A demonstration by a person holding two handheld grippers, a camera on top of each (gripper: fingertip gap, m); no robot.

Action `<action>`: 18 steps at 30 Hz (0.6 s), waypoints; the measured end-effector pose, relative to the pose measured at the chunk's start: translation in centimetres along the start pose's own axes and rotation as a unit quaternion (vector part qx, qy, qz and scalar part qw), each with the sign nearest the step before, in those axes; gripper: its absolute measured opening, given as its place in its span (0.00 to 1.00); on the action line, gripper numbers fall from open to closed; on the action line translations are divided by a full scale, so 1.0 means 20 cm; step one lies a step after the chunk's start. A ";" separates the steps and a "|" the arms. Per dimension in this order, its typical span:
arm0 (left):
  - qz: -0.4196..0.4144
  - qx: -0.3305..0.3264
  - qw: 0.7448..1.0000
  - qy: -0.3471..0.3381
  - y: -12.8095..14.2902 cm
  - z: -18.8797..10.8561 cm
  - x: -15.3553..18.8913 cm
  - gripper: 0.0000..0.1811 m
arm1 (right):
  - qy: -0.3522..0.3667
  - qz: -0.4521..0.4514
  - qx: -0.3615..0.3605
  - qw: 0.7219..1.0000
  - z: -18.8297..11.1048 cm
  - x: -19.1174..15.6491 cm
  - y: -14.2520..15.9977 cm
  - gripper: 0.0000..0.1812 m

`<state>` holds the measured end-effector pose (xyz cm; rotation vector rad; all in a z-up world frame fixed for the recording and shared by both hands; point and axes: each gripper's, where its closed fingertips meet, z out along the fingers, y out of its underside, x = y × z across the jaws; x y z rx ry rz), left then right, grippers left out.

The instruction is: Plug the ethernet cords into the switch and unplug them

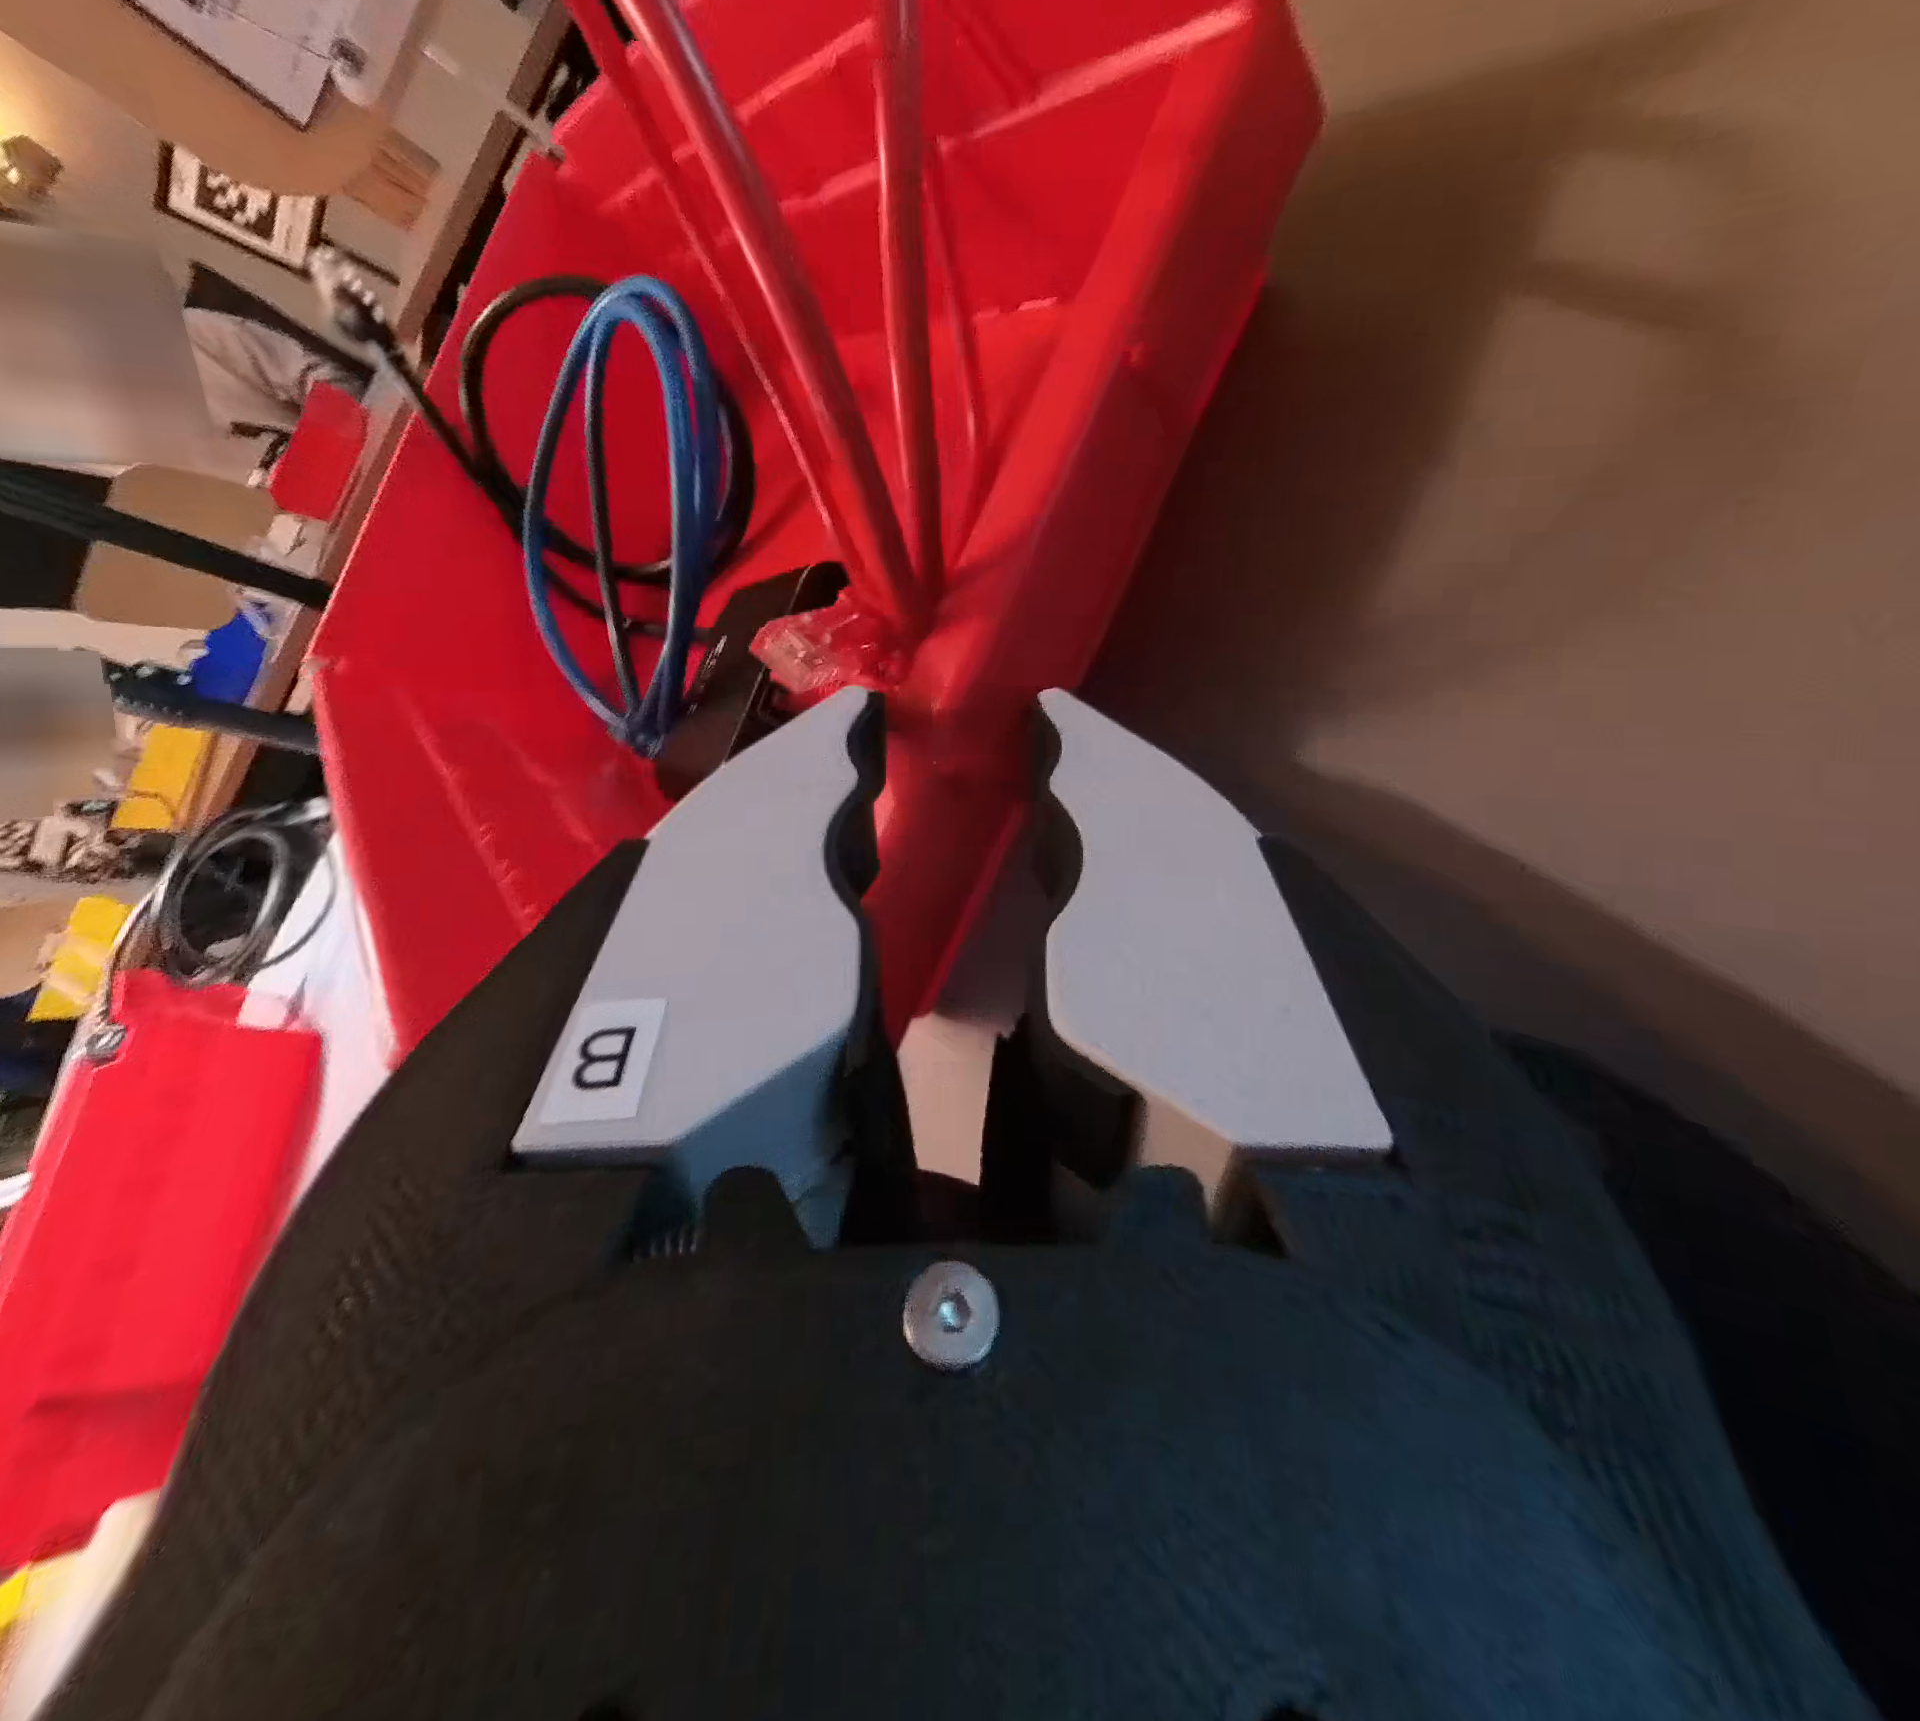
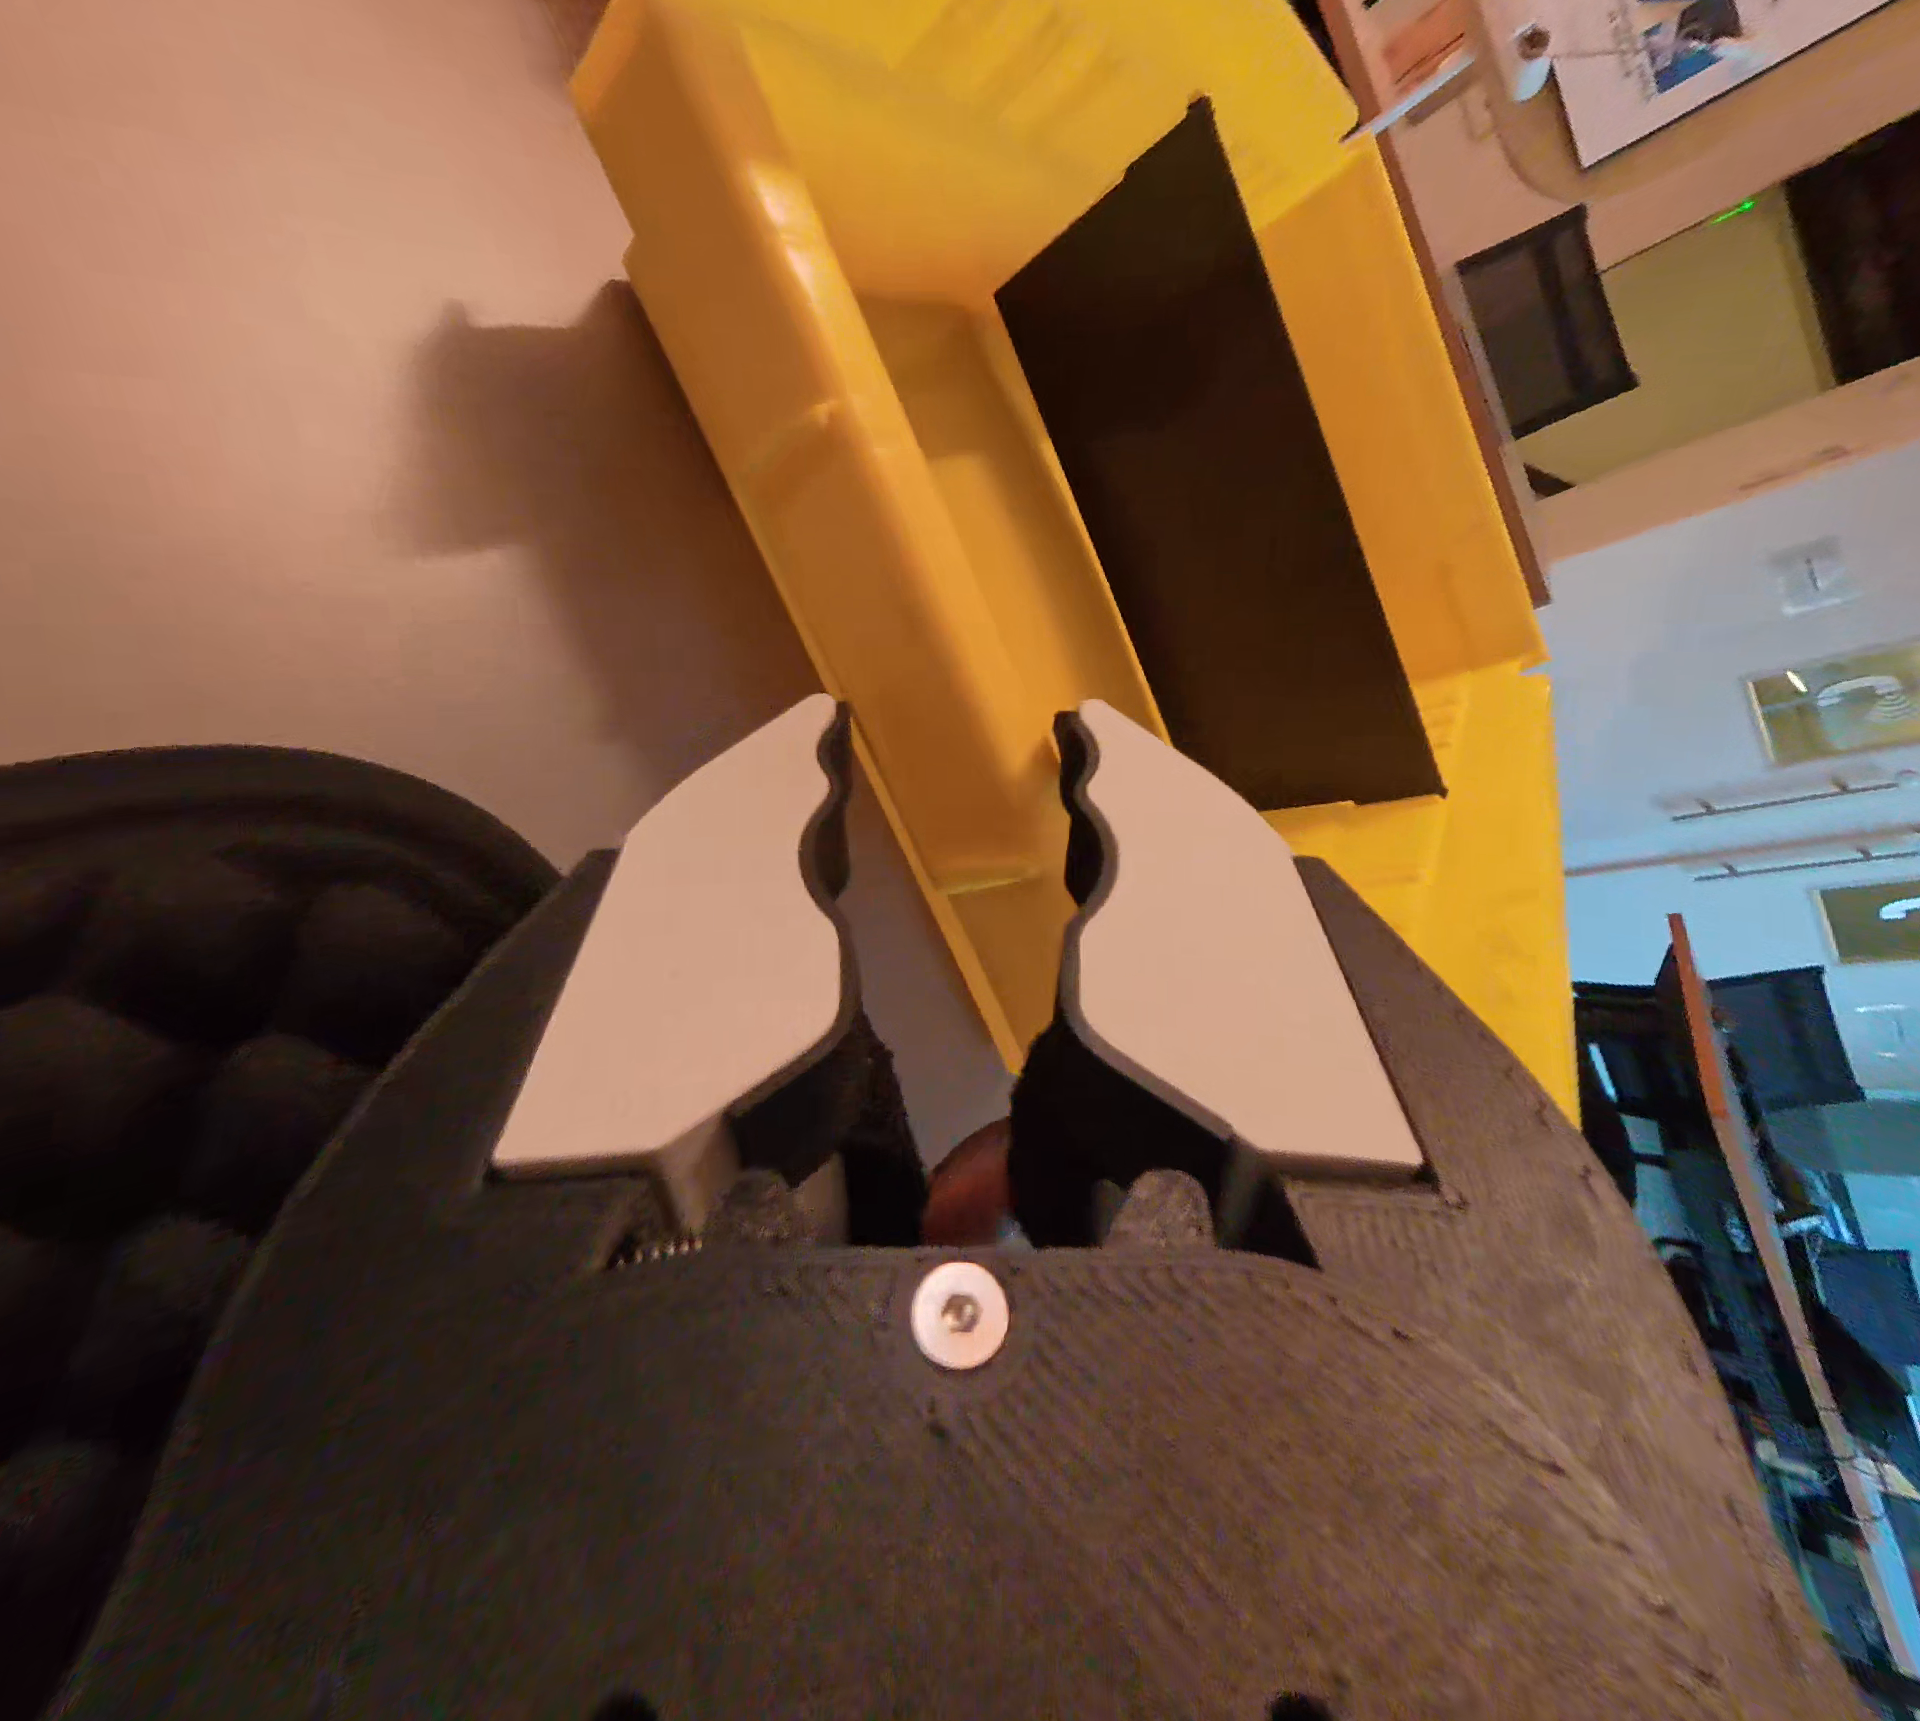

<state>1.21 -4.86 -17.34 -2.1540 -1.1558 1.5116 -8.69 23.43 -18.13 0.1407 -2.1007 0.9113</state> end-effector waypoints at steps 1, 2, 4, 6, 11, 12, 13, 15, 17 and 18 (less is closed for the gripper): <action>0.004 -0.015 1.000 -0.006 0.03 0.00 -0.03 0.14 | 0.002 0.000 -0.006 1.000 0.00 0.01 0.01 0.21; 0.004 -0.026 1.000 -0.011 0.07 -0.01 -0.06 0.14 | 0.003 0.003 -0.010 1.000 0.00 0.01 0.02 0.21; -0.005 -0.049 0.998 -0.028 0.16 -0.03 -0.15 0.11 | 0.010 0.013 -0.025 1.000 0.00 0.03 0.05 0.21; -0.027 -0.079 0.992 -0.090 0.29 -0.09 -0.32 0.00 | 0.026 0.011 -0.043 0.999 -0.01 0.06 0.09 0.21; 0.006 -0.116 0.992 -0.045 0.60 -0.18 -0.40 0.03 | 0.046 0.004 -0.058 0.997 -0.04 0.09 0.13 0.21; 0.026 -0.089 0.995 -0.048 0.58 -0.19 -0.41 0.11 | 0.046 0.001 -0.055 0.997 -0.04 0.08 0.13 0.21; 0.039 -0.048 0.997 -0.051 0.52 -0.18 -0.41 0.20 | 0.045 -0.002 -0.050 0.998 -0.04 0.08 0.12 0.22; 0.050 0.018 0.998 -0.038 0.40 -0.16 -0.40 0.25 | 0.046 -0.004 -0.020 0.999 -0.03 0.08 0.08 0.27; 0.102 0.016 0.995 -0.012 0.39 -0.11 -0.39 0.28 | 0.039 -0.002 0.015 0.999 -0.03 0.07 0.02 0.29; 0.130 0.000 0.991 -0.014 0.40 -0.06 -0.41 0.29 | 0.037 -0.003 0.017 0.999 -0.03 0.06 0.01 0.29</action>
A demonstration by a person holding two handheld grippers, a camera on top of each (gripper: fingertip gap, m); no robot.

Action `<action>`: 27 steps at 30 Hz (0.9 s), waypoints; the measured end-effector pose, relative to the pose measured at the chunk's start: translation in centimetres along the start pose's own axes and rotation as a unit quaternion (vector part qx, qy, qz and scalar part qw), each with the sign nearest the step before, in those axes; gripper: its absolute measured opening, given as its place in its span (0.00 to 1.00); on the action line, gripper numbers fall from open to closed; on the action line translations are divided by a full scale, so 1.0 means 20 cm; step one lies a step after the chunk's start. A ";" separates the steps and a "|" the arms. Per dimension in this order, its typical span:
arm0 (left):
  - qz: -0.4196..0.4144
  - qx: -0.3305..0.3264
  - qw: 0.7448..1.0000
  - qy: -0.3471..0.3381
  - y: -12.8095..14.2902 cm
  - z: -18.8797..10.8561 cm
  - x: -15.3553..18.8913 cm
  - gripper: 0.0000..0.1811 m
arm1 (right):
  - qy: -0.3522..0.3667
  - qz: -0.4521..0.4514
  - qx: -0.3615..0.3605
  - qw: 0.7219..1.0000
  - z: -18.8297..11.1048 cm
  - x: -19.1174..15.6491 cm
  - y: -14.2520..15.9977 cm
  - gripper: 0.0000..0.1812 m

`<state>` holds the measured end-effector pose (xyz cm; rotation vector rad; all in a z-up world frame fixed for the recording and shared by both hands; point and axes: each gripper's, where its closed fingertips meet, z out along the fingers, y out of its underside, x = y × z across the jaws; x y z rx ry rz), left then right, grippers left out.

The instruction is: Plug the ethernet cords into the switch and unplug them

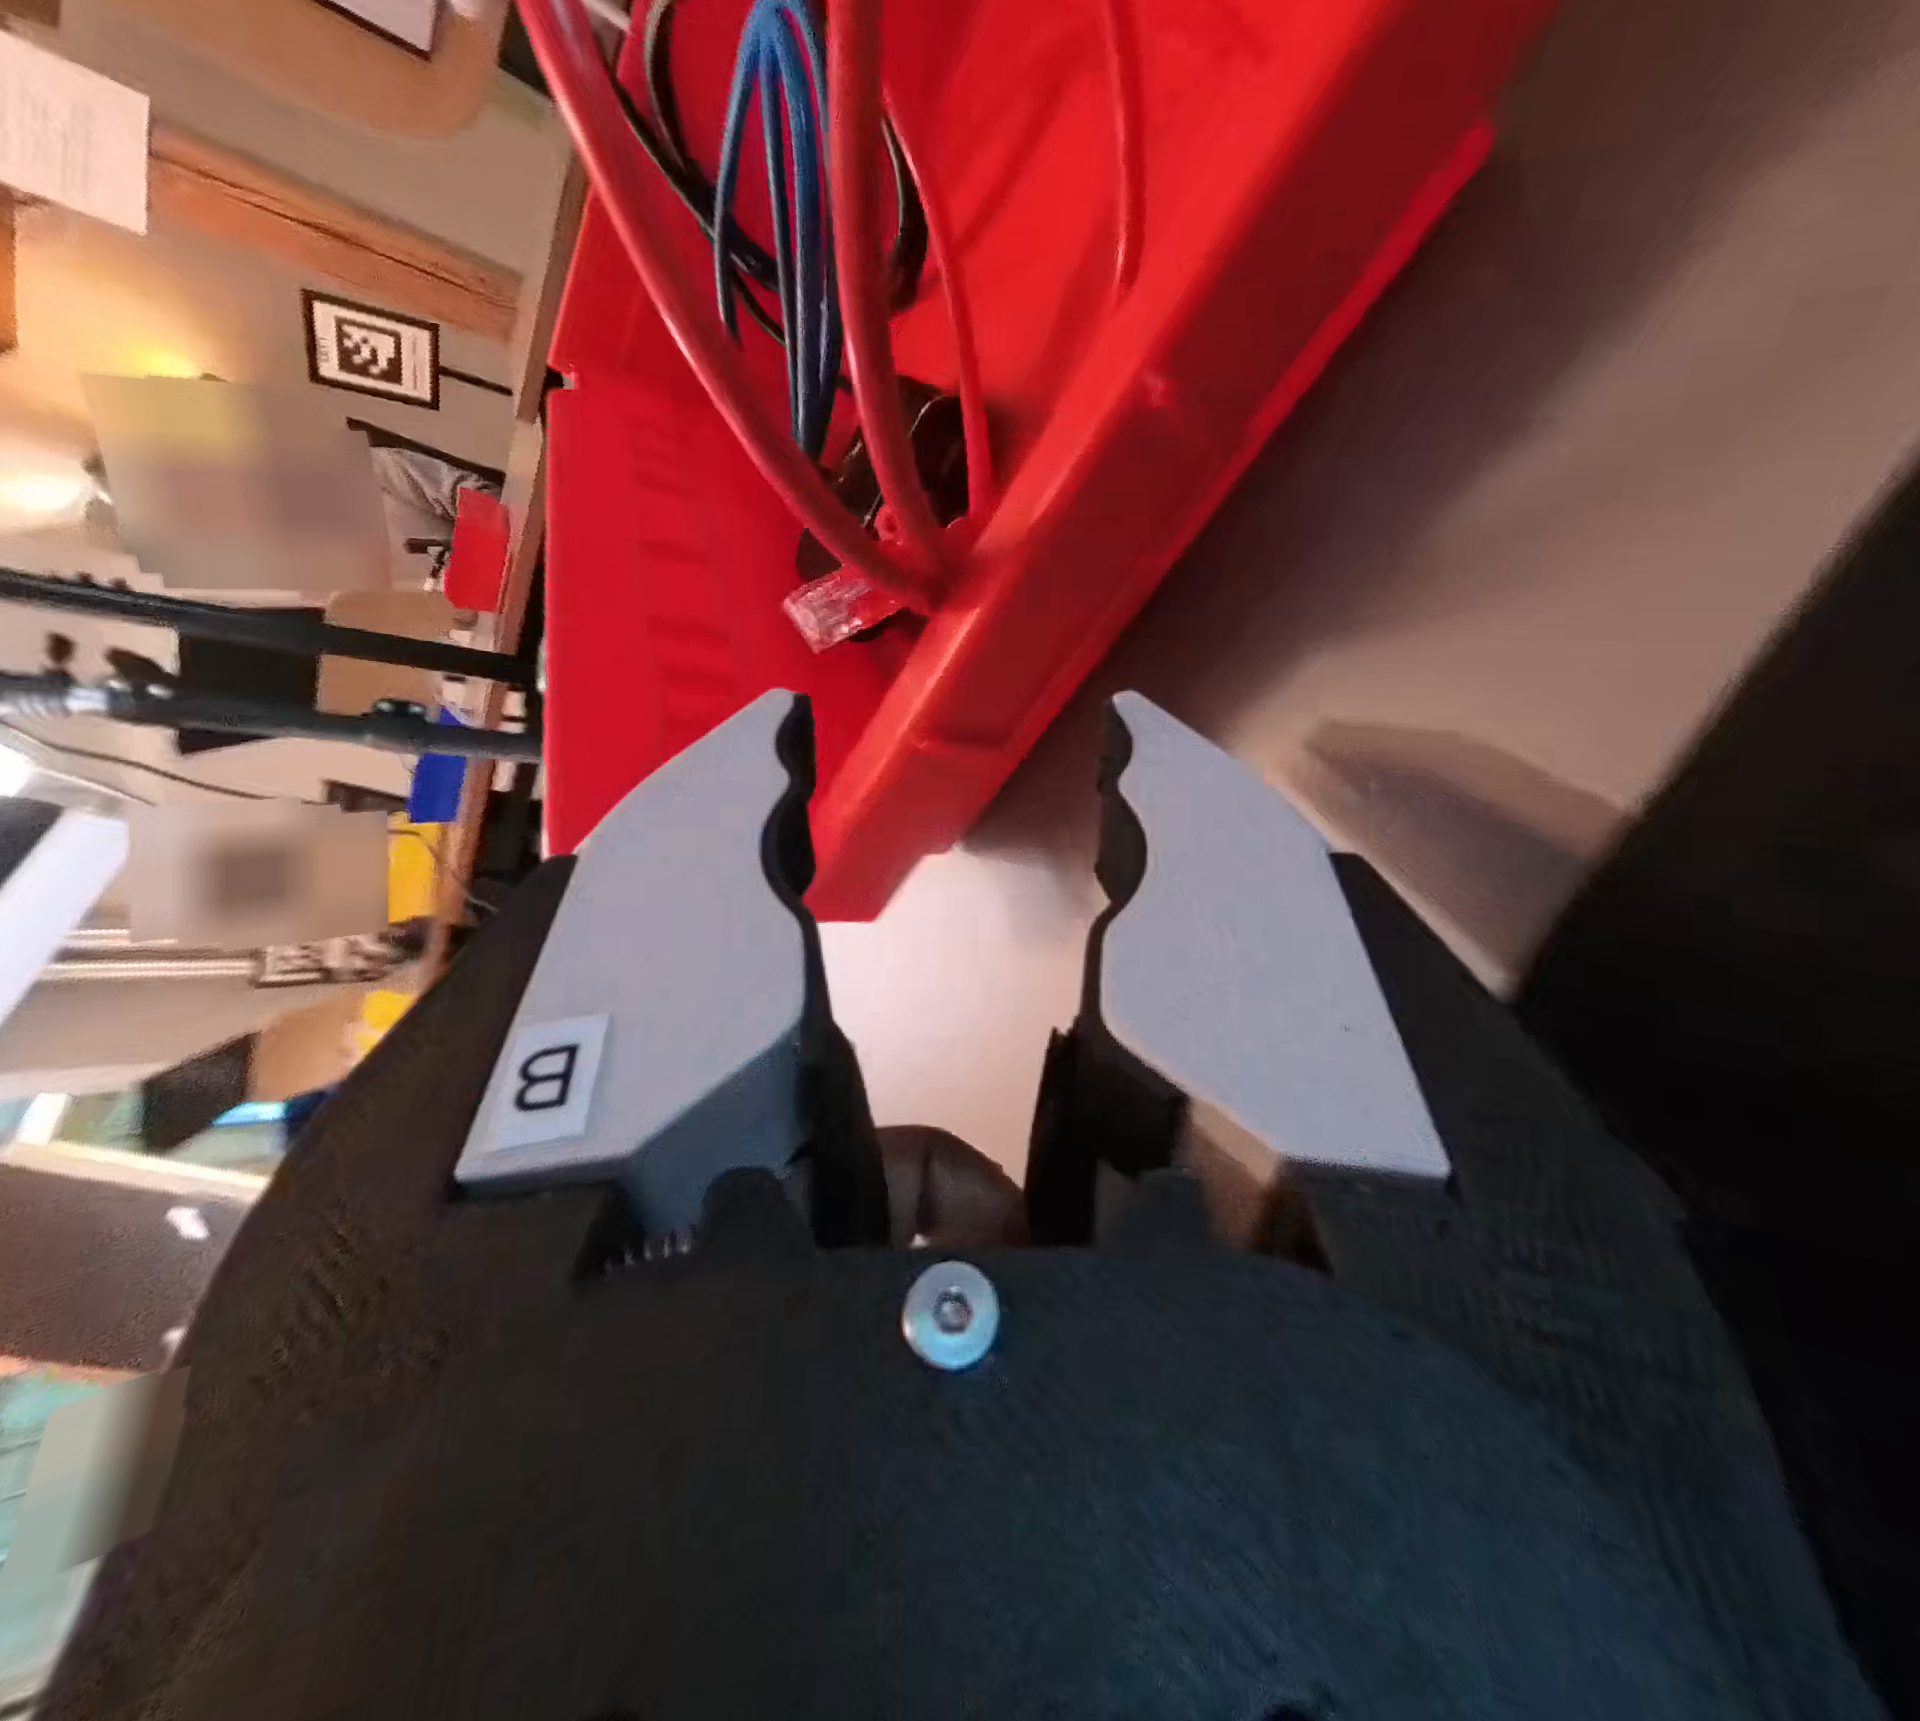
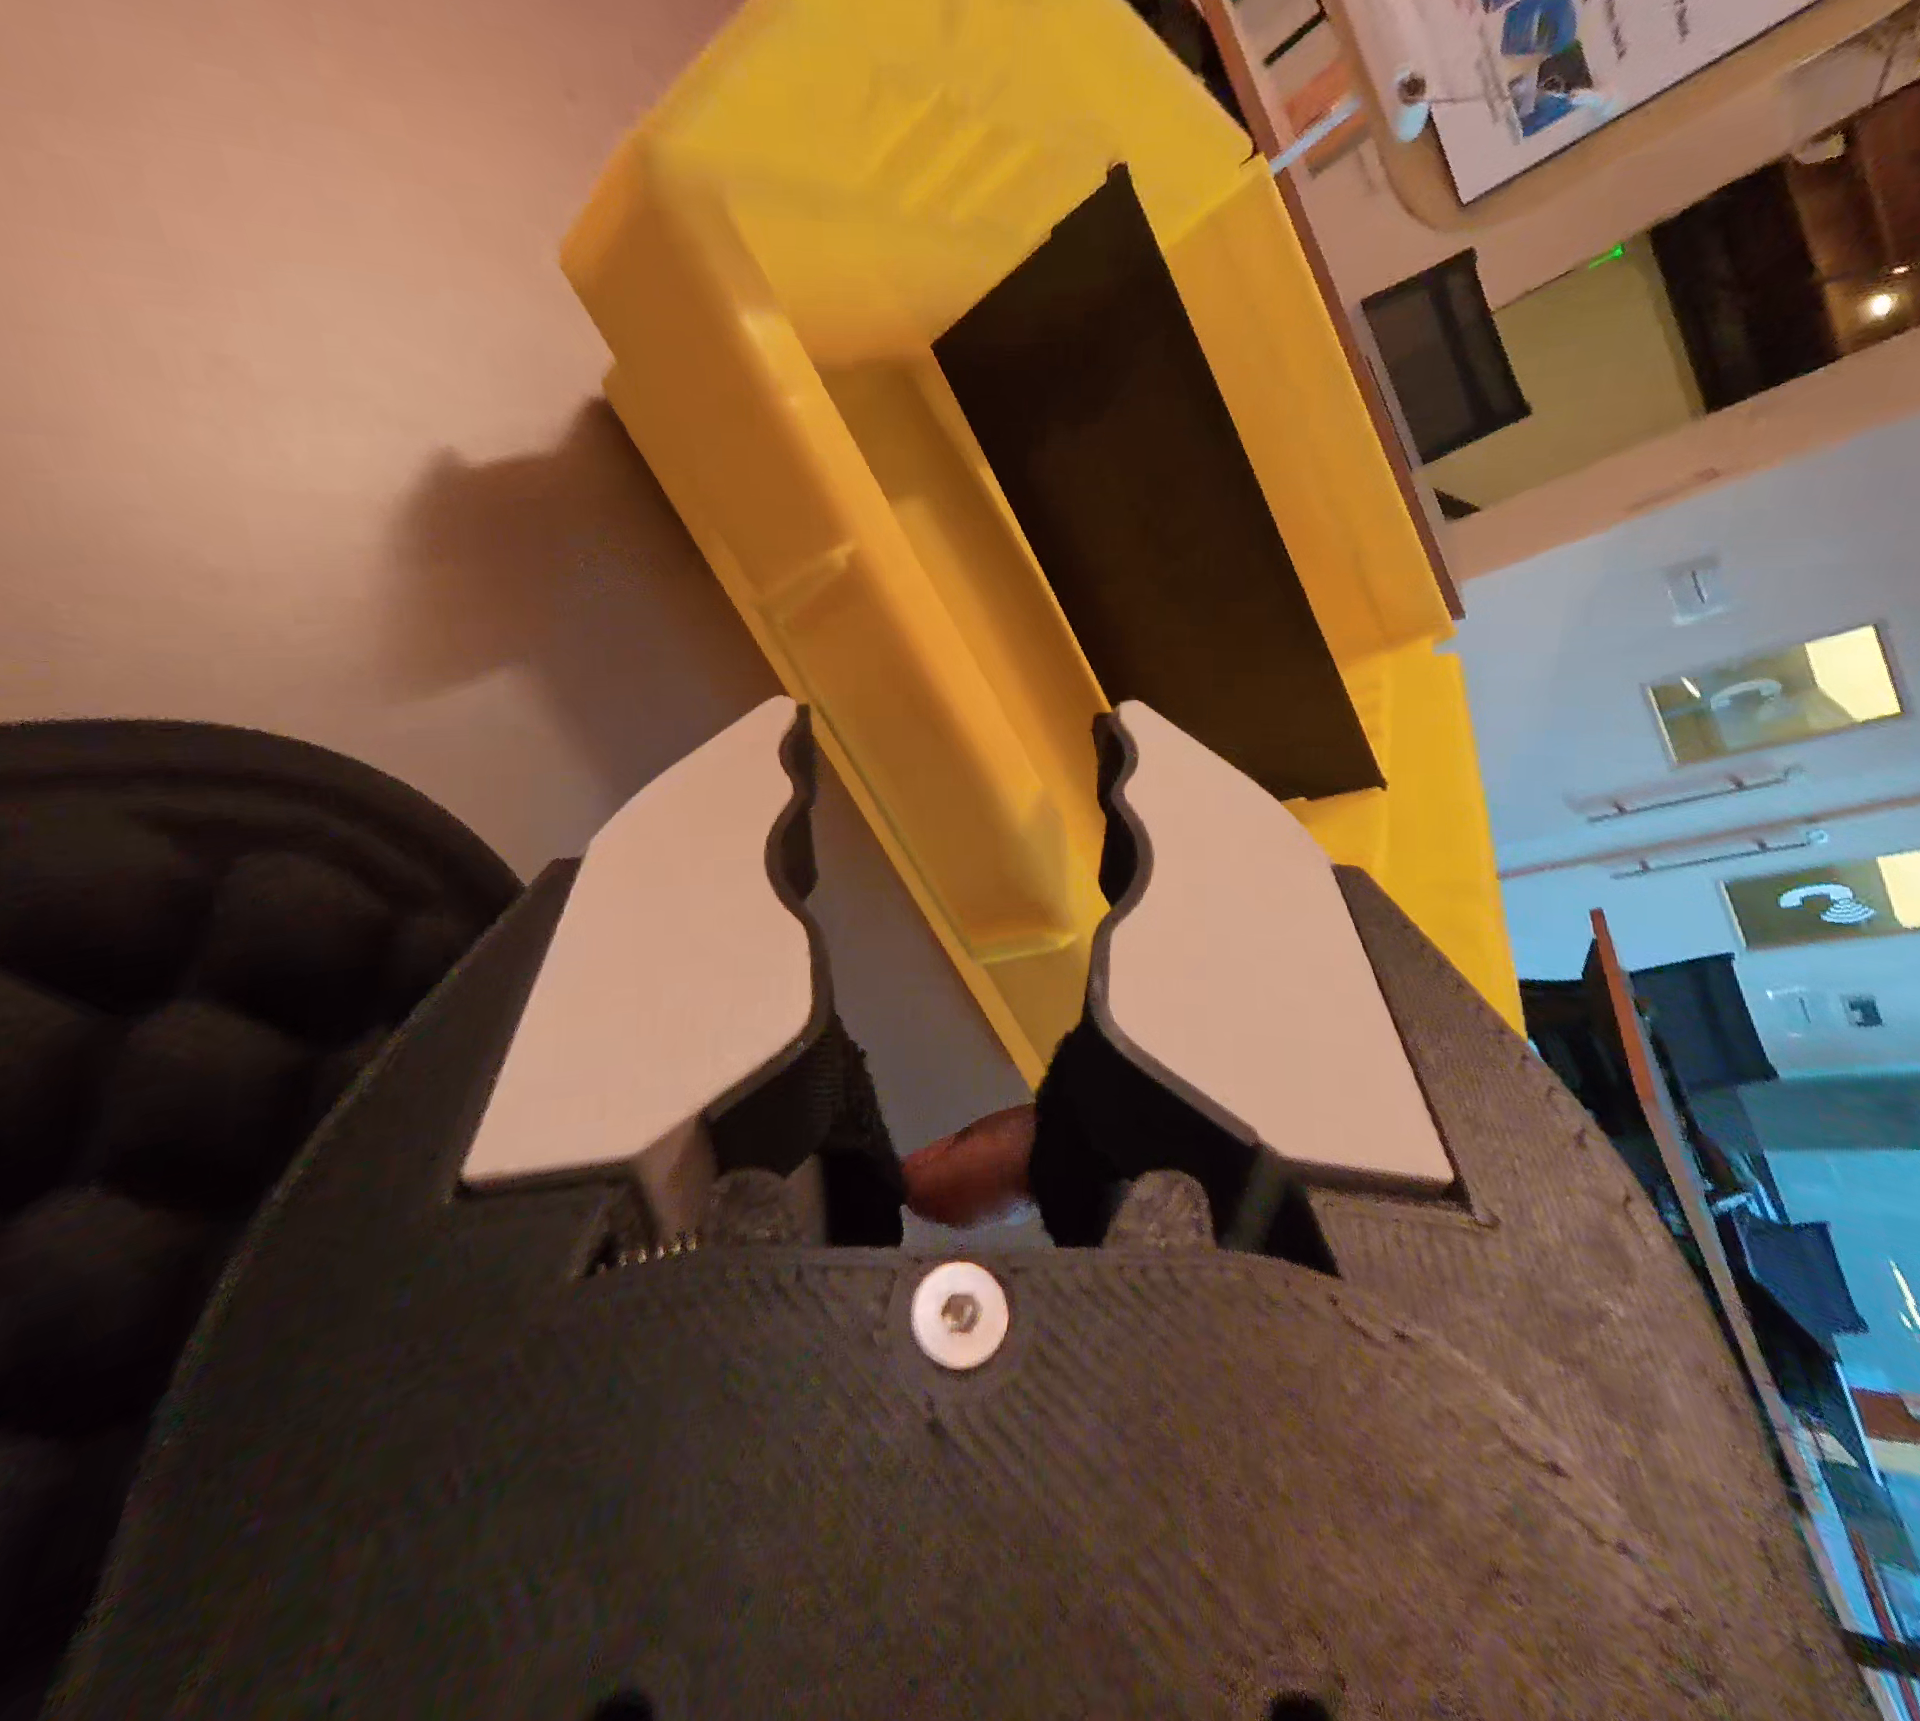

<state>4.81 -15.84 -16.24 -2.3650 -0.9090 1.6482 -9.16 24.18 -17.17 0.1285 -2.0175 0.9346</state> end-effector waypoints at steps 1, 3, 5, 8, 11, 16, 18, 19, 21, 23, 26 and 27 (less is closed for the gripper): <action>0.021 -0.008 1.000 0.000 0.01 0.05 -0.02 0.29 | -0.002 -0.004 -0.008 1.000 0.01 -0.01 0.01 0.30; 0.024 -0.014 0.999 0.041 0.04 0.15 -0.01 0.31 | -0.005 -0.003 -0.019 1.000 0.01 -0.01 0.02 0.30; 0.026 -0.056 0.996 0.066 0.12 0.22 0.01 0.25 | -0.008 0.011 -0.026 1.000 0.02 -0.01 0.04 0.27; 0.027 -0.064 0.997 0.039 0.12 0.22 0.00 0.24 | 0.000 0.022 -0.057 0.998 0.03 0.01 0.08 0.22; 0.008 -0.078 0.997 0.029 0.16 0.15 0.01 0.24 | 0.020 0.036 -0.094 0.995 0.02 0.05 0.14 0.22; -0.021 -0.103 0.994 -0.007 0.31 -0.04 0.03 0.24 | 0.045 0.059 -0.137 0.988 -0.02 0.10 0.24 0.23; -0.020 -0.104 0.994 -0.019 0.37 -0.14 0.04 0.24 | 0.053 0.061 -0.157 0.984 -0.04 0.12 0.28 0.23; -0.019 -0.106 0.994 -0.013 0.40 -0.17 0.03 0.23 | 0.056 0.063 -0.167 0.982 -0.06 0.13 0.30 0.22; -0.013 -0.150 0.988 -0.020 0.52 -0.23 0.00 0.23 | 0.059 0.073 -0.183 0.979 -0.11 0.16 0.36 0.23; -0.001 -0.165 0.986 -0.022 0.58 -0.28 -0.01 0.22 | 0.058 0.068 -0.185 0.979 -0.16 0.17 0.41 0.22; 0.004 -0.141 0.990 -0.018 0.59 -0.31 0.00 0.22 | 0.049 0.045 -0.156 0.986 -0.22 0.17 0.44 0.21; 0.004 -0.132 0.991 -0.018 0.58 -0.31 0.00 0.21 | 0.046 0.047 -0.141 0.988 -0.23 0.16 0.43 0.21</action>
